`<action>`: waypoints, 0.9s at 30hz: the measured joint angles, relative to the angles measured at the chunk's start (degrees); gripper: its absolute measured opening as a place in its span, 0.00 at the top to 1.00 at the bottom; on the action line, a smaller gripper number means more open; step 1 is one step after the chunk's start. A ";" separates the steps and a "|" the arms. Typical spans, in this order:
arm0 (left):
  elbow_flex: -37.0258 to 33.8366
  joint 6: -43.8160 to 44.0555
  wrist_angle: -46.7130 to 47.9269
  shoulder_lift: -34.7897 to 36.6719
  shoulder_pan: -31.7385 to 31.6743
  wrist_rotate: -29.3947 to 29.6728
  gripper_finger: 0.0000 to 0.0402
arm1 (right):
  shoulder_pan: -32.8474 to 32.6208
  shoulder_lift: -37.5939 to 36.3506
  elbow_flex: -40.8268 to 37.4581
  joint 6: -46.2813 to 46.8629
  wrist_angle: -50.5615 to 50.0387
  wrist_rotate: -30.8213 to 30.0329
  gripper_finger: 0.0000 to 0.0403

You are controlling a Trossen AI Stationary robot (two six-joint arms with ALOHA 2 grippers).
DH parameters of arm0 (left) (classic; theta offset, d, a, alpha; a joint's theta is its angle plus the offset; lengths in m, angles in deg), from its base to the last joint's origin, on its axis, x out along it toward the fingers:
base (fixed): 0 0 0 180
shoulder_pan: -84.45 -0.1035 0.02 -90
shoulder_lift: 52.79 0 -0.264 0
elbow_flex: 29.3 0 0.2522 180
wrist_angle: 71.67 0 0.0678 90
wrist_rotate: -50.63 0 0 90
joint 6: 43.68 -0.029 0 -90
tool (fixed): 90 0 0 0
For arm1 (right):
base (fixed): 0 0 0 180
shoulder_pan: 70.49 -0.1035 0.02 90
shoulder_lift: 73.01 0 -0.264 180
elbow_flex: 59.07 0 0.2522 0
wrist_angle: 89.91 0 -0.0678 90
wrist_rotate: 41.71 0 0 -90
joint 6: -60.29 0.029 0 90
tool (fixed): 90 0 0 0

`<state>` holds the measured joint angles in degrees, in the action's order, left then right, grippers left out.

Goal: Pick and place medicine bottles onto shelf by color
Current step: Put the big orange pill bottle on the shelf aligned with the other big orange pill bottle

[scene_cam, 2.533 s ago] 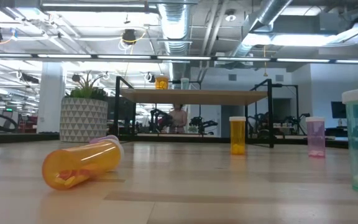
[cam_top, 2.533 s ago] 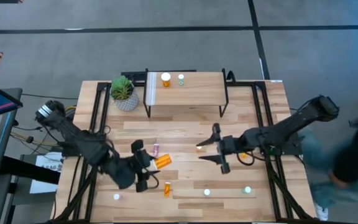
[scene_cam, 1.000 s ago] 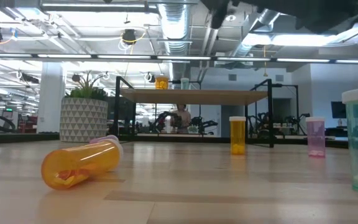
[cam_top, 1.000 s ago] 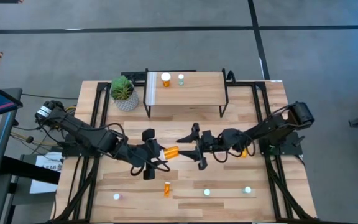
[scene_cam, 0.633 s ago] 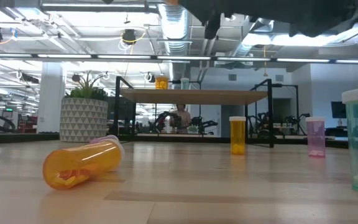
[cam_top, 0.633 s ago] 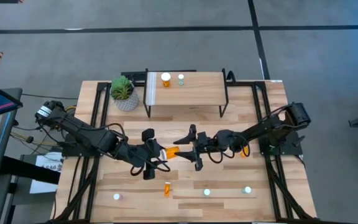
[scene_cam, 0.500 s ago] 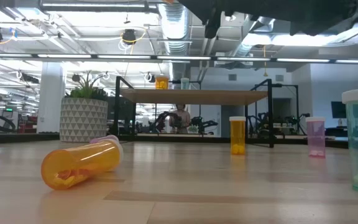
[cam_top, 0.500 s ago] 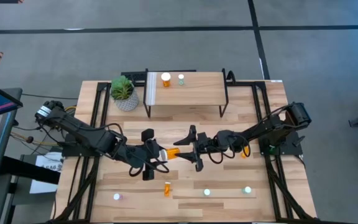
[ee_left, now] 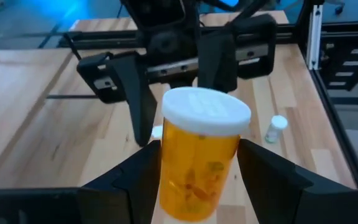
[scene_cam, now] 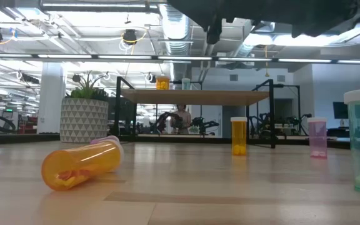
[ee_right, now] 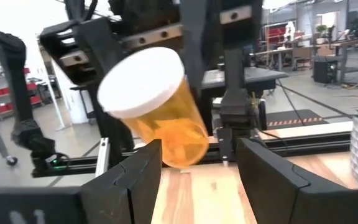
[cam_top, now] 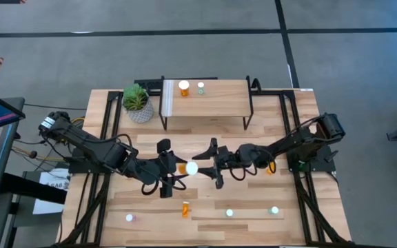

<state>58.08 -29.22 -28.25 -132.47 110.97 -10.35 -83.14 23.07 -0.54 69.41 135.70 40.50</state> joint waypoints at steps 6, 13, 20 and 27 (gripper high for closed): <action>1.04 -2.06 -0.67 0.00 0.00 0.70 0.51 | 0.11 -1.10 -0.04 0.07 -0.95 -0.07 0.43; 1.04 -2.32 -1.37 0.00 -0.02 4.02 0.51 | -0.10 -6.09 -0.02 0.01 -8.60 -0.01 0.43; 1.02 -2.33 -1.35 0.50 -2.12 12.61 0.51 | -1.32 -17.05 -0.02 -2.03 -26.61 -3.16 0.43; -1.71 0.33 -4.29 0.48 -12.44 16.85 0.51 | -5.25 -26.76 -0.04 -4.29 -35.99 -5.76 0.43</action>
<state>56.36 -28.89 -32.54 -131.99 98.54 6.50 -88.39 -3.70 -0.58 65.12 99.71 34.75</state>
